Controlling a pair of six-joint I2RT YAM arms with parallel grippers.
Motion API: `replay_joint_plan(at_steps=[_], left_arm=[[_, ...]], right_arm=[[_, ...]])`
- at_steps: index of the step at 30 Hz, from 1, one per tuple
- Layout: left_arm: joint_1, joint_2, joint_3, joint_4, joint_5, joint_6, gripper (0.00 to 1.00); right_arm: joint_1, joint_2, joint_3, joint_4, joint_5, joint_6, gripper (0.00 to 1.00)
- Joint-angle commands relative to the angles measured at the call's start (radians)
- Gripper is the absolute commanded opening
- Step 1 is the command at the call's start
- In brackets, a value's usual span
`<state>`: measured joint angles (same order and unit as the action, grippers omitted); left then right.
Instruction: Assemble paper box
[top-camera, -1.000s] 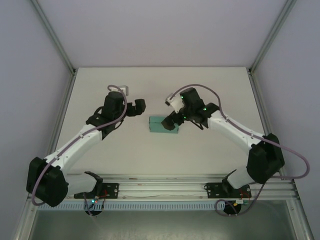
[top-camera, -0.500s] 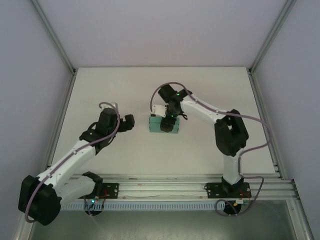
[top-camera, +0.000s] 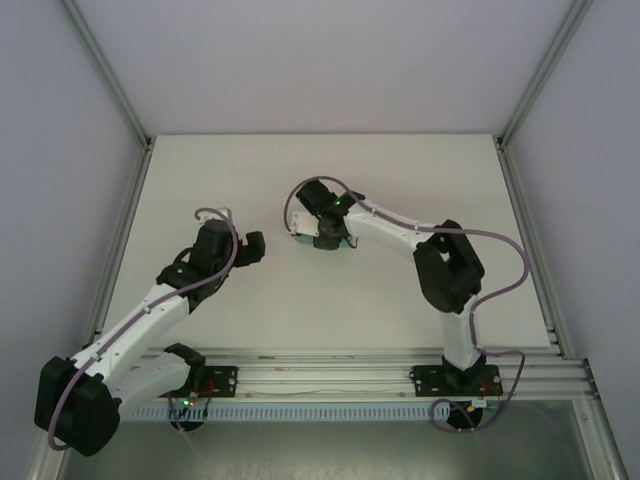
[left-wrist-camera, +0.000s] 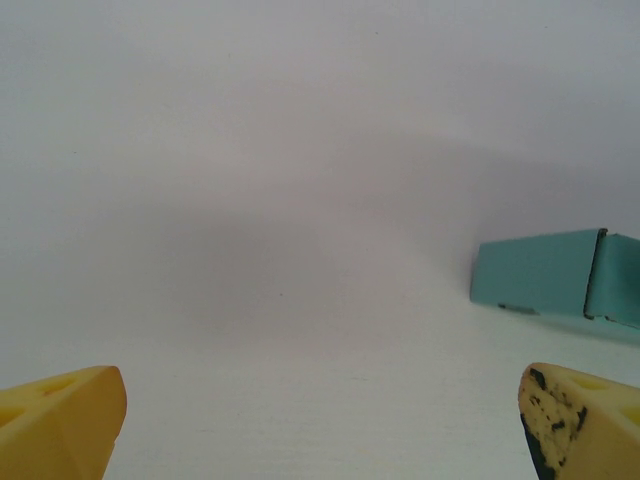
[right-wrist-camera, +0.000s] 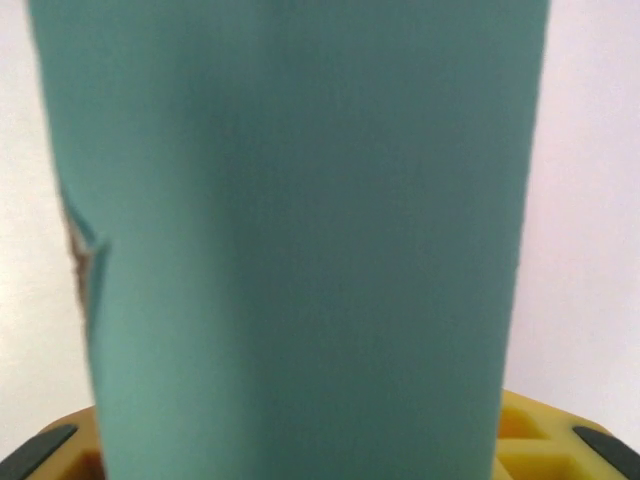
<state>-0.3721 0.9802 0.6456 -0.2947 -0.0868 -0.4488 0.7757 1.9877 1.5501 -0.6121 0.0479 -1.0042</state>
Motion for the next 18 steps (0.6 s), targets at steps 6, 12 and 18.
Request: replay_joint_plan(at_steps=[6,12,18], left_arm=[[0.008,-0.053,-0.023,-0.026,-0.05,-0.024,1.0],[0.008,-0.065,-0.021,-0.031,-0.048,-0.026,1.0],[0.008,-0.078,-0.012,-0.02,-0.048,-0.013,1.0]], right_arm=[[0.023,0.0,-0.159,0.362,0.313,-0.228,0.45],[0.043,-0.04,-0.285,0.481,0.322,-0.233,0.73],[0.06,-0.12,-0.397,0.497,0.3,-0.217,0.97]])
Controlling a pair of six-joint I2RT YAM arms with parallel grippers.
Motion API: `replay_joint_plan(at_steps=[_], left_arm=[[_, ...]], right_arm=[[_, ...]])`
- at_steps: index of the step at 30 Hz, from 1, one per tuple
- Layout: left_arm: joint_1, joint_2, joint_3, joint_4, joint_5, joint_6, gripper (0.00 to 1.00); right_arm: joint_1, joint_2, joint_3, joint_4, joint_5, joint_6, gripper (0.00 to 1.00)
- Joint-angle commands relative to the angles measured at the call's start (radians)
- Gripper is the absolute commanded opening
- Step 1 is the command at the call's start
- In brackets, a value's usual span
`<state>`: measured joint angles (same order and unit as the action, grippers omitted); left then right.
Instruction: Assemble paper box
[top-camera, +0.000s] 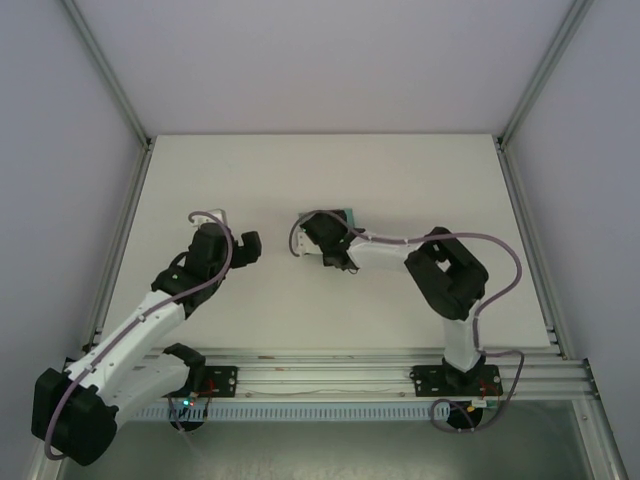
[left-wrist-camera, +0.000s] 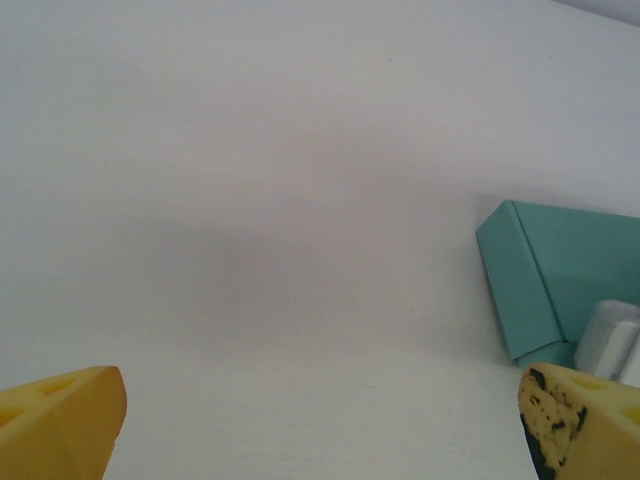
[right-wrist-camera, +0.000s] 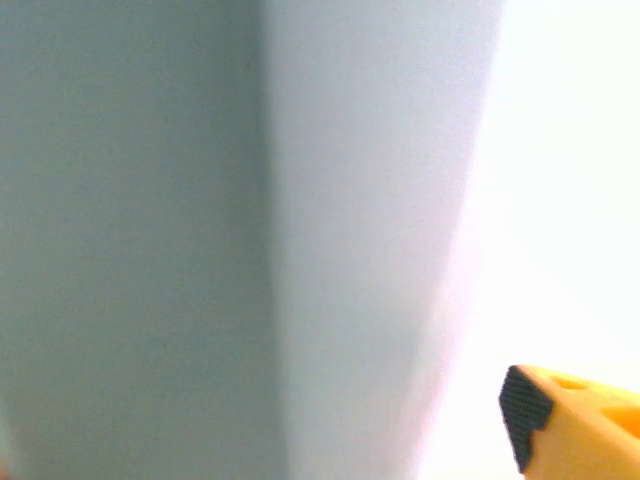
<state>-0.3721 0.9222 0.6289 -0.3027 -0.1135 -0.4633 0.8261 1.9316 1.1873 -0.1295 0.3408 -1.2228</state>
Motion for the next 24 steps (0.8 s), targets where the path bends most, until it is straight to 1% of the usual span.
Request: replay_joint_plan(at_steps=[1,5,8,10,12,14,16,18,20,22,24], left_arm=[[0.008,-0.021,0.006,-0.009,-0.02,0.002,1.0],[0.008,-0.016,0.005,-0.002,-0.008,0.006,1.0],[0.008,-0.007,0.012,-0.01,-0.005,0.009,1.0],[0.008,0.0,0.021,-0.014,-0.012,0.008,1.0],[0.008,0.005,0.03,-0.015,-0.027,0.006,1.0],[0.012,0.011,0.039,0.0,-0.055,0.006,1.0],[0.035,0.026,0.041,0.04,-0.064,0.019,1.0],[0.083,0.052,0.038,0.084,-0.064,0.029,1.0],[0.157,0.093,0.035,0.133,-0.049,0.052,1.0],[0.224,0.142,0.011,0.22,-0.097,0.081,1.0],[0.279,0.196,-0.02,0.317,-0.153,0.112,1.0]], right_arm=[[0.009,-0.084,-0.04,-0.02,-0.016,0.022,0.99],[0.009,-0.152,-0.007,-0.235,-0.143,0.117,1.0],[0.008,-0.199,0.02,-0.358,-0.243,0.163,1.0],[0.008,-0.244,0.007,-0.358,-0.287,0.174,1.0],[0.001,-0.307,-0.032,-0.301,-0.317,0.204,1.0],[-0.027,-0.393,-0.074,-0.23,-0.362,0.276,1.0],[-0.084,-0.485,-0.127,-0.136,-0.408,0.421,1.0],[-0.162,-0.573,-0.2,-0.021,-0.429,0.601,1.0],[-0.268,-0.657,-0.294,0.099,-0.404,0.809,1.0],[-0.389,-0.719,-0.376,0.153,-0.351,0.991,1.0],[-0.505,-0.755,-0.459,0.208,-0.294,1.136,1.0]])
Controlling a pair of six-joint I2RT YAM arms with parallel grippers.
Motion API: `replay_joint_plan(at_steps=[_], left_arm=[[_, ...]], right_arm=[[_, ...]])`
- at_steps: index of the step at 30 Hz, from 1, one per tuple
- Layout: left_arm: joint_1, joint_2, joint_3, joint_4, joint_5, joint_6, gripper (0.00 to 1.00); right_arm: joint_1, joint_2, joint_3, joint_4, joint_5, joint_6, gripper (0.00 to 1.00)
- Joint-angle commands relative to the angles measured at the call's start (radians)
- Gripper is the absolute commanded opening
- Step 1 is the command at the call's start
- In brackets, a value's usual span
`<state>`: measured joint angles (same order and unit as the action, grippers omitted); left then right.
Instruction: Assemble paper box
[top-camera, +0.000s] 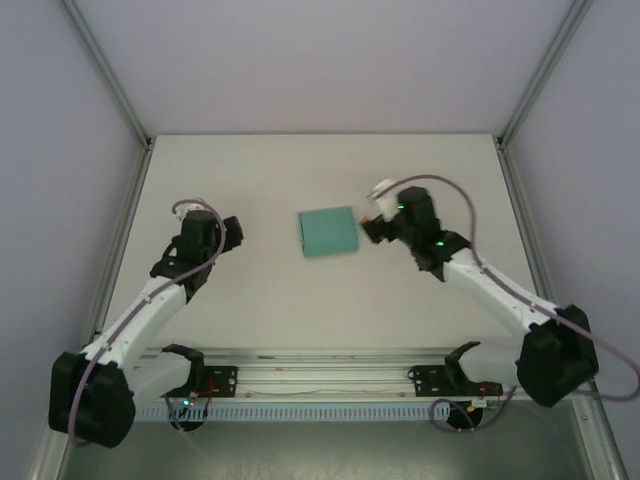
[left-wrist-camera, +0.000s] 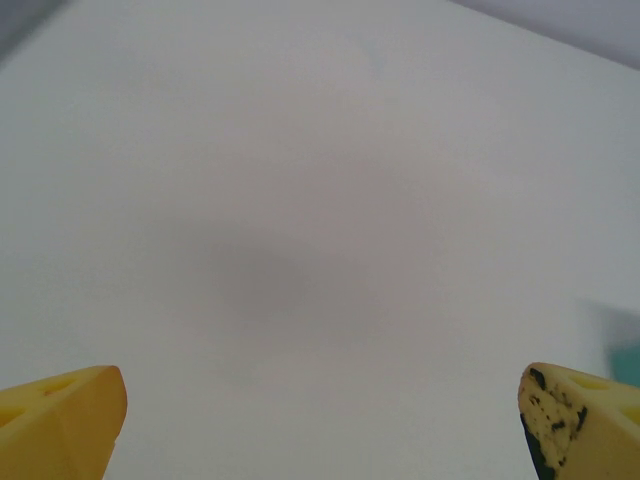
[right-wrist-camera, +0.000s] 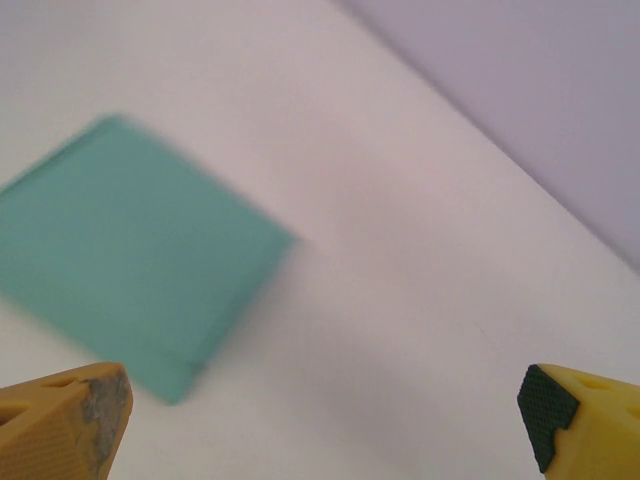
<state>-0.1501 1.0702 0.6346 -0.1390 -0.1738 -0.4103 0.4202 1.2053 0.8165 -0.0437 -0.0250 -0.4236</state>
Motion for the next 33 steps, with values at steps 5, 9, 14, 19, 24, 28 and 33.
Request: replay_joint_plan(at_steps=[5,9,14,19,24,28,33], left_arm=[[0.147,0.154,-0.065,0.328,-0.061,0.123,1.0],[0.161,0.179,-0.118,0.506,-0.057,0.235,1.0],[0.162,0.246,-0.302,0.894,-0.052,0.323,1.0],[0.175,0.41,-0.341,1.189,0.003,0.351,1.0],[0.165,0.444,-0.315,1.142,0.044,0.37,1.0],[0.165,0.443,-0.314,1.144,0.044,0.37,1.0],[0.165,0.445,-0.315,1.148,0.043,0.37,1.0]], right_arm=[[-0.28,-0.028,-0.253,0.284,0.01,0.464,1.0],[-0.303,0.051,-0.258,0.289,0.003,0.4,1.0],[-0.336,0.146,-0.368,0.606,-0.04,0.331,1.0],[-0.439,0.237,-0.456,0.875,-0.065,0.41,1.0],[-0.475,0.318,-0.437,0.942,-0.069,0.46,1.0],[-0.466,0.305,-0.435,0.912,-0.048,0.454,0.99],[-0.466,0.298,-0.429,0.886,-0.049,0.456,1.0]])
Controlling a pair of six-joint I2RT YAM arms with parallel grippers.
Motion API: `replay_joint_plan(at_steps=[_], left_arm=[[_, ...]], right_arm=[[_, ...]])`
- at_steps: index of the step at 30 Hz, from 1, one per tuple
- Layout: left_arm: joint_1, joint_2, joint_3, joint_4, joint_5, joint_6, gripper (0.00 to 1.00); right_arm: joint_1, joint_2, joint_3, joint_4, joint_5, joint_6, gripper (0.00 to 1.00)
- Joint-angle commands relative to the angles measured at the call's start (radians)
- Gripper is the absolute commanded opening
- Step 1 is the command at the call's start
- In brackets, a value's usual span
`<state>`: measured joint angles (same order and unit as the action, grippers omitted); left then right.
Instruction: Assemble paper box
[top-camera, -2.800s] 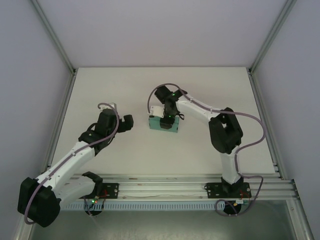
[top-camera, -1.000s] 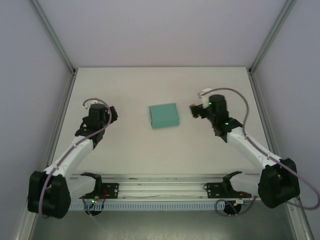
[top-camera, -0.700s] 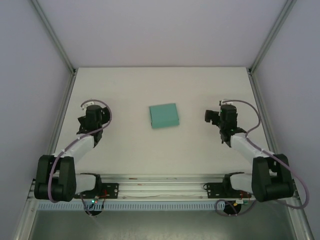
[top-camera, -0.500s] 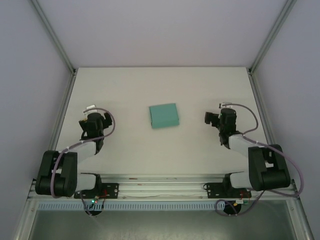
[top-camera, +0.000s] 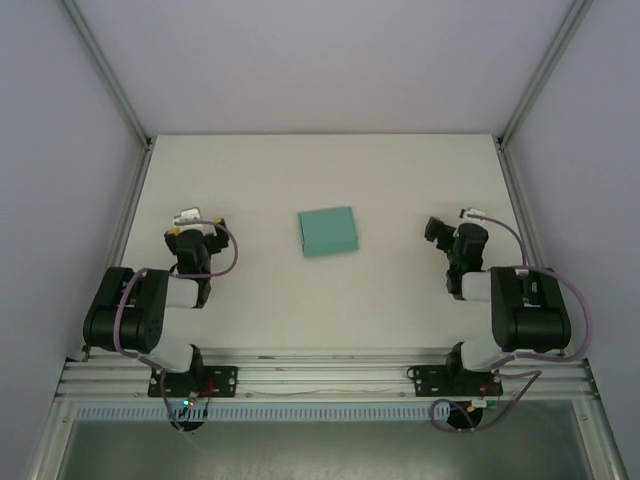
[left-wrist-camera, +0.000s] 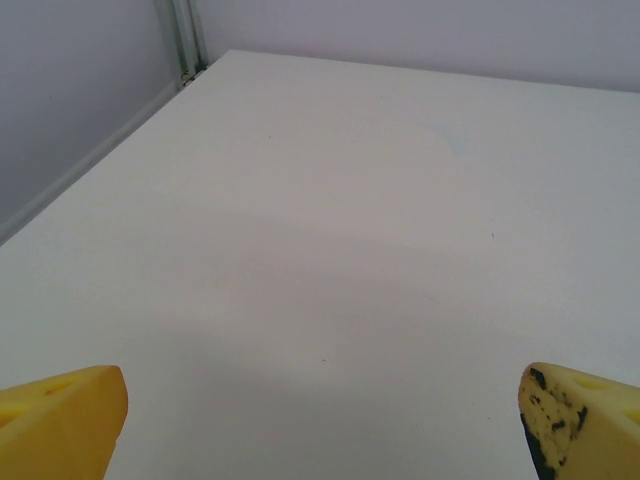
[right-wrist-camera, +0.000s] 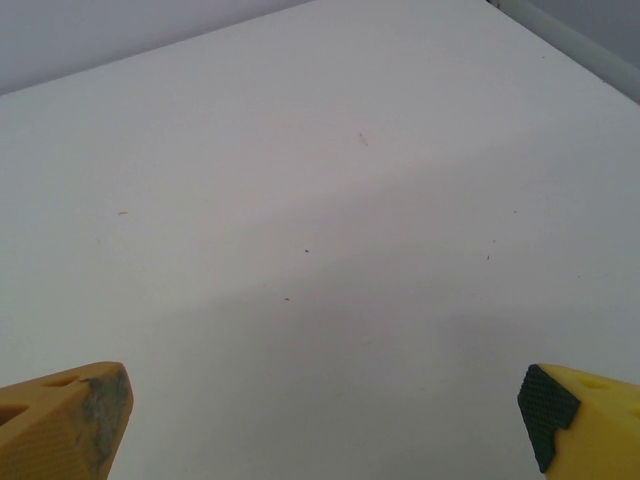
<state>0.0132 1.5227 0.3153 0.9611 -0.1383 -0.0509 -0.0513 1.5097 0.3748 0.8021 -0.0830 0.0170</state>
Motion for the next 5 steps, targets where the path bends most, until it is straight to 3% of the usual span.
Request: replay_joint_plan(at_steps=[1,5], left_arm=[[0.002,-0.01,0.005,0.039,0.01,0.011,1.0],[0.002,-0.009,0.005,0.043,0.009,0.01,1.0]], right_arm=[[0.006,-0.012,0.017,0.02,0.009,0.014,1.0],[0.005,-0.013,0.016,0.021,0.009,0.014,1.0]])
